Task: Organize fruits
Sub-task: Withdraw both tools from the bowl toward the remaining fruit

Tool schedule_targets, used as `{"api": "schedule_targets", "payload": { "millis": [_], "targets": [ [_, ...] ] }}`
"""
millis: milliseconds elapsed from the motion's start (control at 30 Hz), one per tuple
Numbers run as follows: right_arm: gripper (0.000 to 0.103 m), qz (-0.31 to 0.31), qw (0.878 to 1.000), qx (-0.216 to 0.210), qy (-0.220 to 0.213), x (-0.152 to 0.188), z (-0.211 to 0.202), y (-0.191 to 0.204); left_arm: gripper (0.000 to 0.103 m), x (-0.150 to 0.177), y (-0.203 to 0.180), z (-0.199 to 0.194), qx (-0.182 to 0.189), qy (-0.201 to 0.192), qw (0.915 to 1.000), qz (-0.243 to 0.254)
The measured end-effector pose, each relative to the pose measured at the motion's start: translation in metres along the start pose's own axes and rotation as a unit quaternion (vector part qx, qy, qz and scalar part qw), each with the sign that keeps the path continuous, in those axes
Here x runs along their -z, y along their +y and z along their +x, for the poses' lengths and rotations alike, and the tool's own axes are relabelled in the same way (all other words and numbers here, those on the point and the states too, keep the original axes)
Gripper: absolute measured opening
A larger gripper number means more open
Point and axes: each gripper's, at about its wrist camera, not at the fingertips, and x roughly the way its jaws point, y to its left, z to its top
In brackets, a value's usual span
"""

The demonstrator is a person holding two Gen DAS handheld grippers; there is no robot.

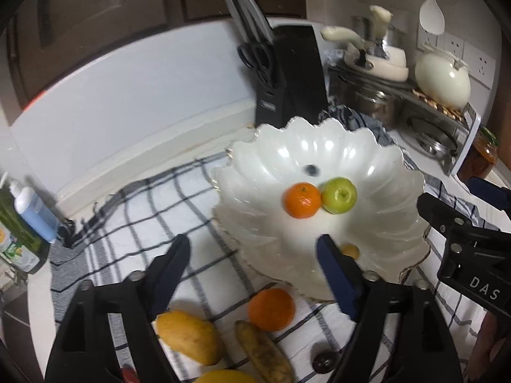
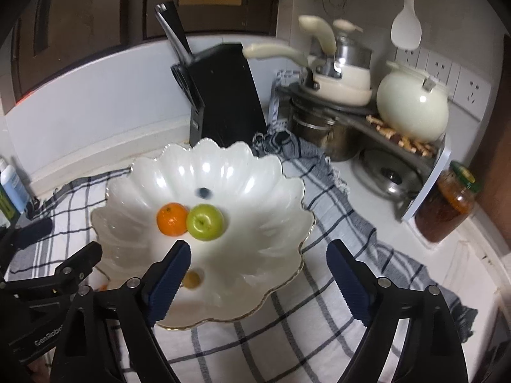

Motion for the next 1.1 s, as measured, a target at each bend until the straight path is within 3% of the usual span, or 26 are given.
{"api": "schedule_targets", "payload": {
  "millis": [333, 567, 900, 1100],
  "targets": [
    [0.091, -0.004, 0.999, -0.029, -0.033, -0.003, -0.044, 0.034, 0.093, 0.009, 0.037, -0.057, -0.047, -0.038, 0.9981, -0.008],
    [0.091, -0.015, 0.998, -0.042, -0.046, 0.007, -0.067, 0.059, 0.094, 0.03, 0.061, -0.081, -0.071, -0.042, 0.9963, -0.026],
    [0.091, -0.026, 0.997, -0.046, -0.056, 0.023, -0.092, 0.08, 0.098, 0.063, 0.077, -0.104, -0.083, -0.043, 0.9945, -0.047],
    [0.091, -0.015, 0.998, -0.044, -0.045, 0.035, -0.095, 0.077, 0.101, 0.079, 0.069, -0.105, -0.075, -0.039, 0.9958, -0.035]
  ]
}}
